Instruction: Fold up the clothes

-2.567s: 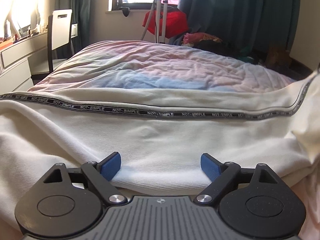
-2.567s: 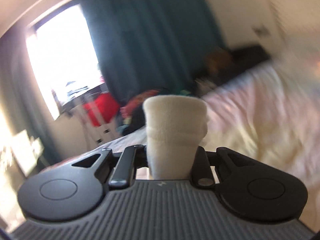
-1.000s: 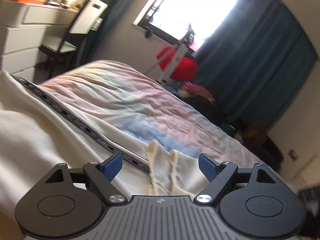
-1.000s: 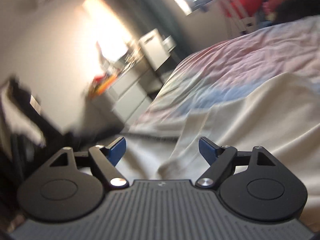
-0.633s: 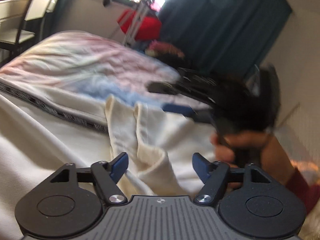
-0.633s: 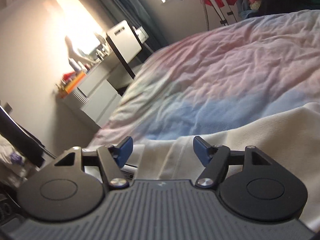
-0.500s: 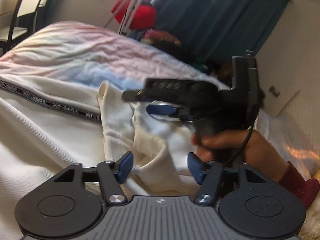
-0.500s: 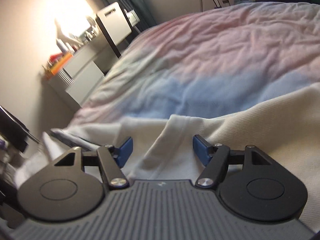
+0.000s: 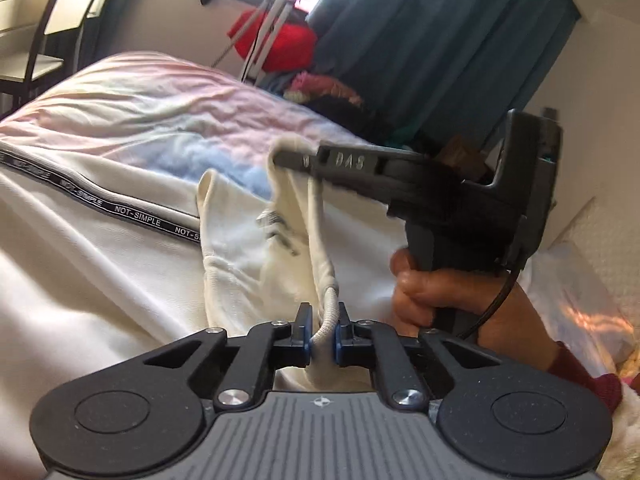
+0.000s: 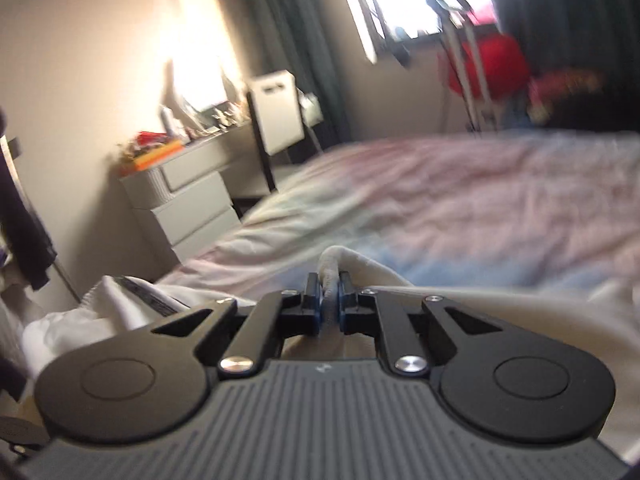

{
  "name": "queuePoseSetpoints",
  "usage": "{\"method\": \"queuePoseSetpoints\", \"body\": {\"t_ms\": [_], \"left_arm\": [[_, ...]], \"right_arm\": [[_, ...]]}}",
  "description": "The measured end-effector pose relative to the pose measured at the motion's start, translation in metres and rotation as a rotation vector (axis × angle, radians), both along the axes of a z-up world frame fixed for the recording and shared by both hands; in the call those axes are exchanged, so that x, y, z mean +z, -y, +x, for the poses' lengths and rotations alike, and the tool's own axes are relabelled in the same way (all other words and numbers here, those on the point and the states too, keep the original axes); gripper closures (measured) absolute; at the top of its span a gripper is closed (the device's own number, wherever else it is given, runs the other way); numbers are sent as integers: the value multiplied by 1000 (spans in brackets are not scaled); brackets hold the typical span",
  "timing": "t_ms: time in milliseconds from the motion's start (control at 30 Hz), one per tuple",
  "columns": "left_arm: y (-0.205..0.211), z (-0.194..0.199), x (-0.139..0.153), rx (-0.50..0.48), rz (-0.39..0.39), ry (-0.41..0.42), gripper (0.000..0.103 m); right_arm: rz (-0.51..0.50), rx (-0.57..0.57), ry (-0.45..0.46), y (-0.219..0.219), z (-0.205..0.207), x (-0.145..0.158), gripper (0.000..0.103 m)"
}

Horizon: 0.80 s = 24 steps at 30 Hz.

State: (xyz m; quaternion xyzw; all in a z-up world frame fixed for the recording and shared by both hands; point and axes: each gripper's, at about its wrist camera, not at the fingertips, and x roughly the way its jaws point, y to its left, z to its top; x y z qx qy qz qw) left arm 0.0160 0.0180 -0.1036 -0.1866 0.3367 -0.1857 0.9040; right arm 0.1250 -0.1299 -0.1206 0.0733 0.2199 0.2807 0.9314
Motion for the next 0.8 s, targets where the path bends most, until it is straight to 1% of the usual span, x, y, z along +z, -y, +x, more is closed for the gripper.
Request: {"method": "queuePoseSetpoints", "body": {"t_ms": [33, 100, 167, 233, 267, 333, 400, 467, 500, 533, 567, 633, 667, 733, 800], "left_arm": [[1, -3, 1, 17, 8, -8, 92], [3, -9, 1, 47, 35, -27, 92], [7, -8, -5, 55, 68, -54, 92], [11, -5, -12, 60, 101, -82, 92], [12, -4, -13, 64, 119, -81, 91], [13, -1, -15, 75, 153, -68, 77], [14, -2, -12, 70, 177, -45, 76], [16, -4, -8, 62, 200, -22, 65], [17, -6, -6, 59, 213, -5, 55], [18, -10, -2, 60, 224, 16, 47], [18, -15, 1, 63, 234, 38, 44], [19, -26, 11, 88, 266, 101, 41], [19, -33, 17, 98, 278, 138, 39], [18, -45, 29, 110, 292, 205, 23], [16, -54, 36, 110, 287, 242, 21]], "right_arm": [[-34, 13, 11, -7, -3, 3, 91], [-63, 44, -1, -18, -5, -3, 91], [-81, 59, -51, -25, 0, -20, 91], [-113, 48, -95, -31, 8, -35, 91], [-126, 41, -114, -33, 11, -42, 91], [-140, 25, -133, -35, 17, -48, 89], [-140, 13, -138, -33, 19, -47, 88], [-129, -1, -149, -29, 19, -44, 84], [-123, -11, -151, -28, 17, -43, 78], [-113, -21, -149, -26, 15, -40, 66], [-105, -34, -140, -23, 11, -36, 48], [-100, -58, -92, -16, -3, -23, 30], [-98, -70, -68, -12, -9, -17, 27], [-106, -96, -30, -5, -24, -4, 27], [-117, -126, -16, 5, -39, 6, 27]]}}
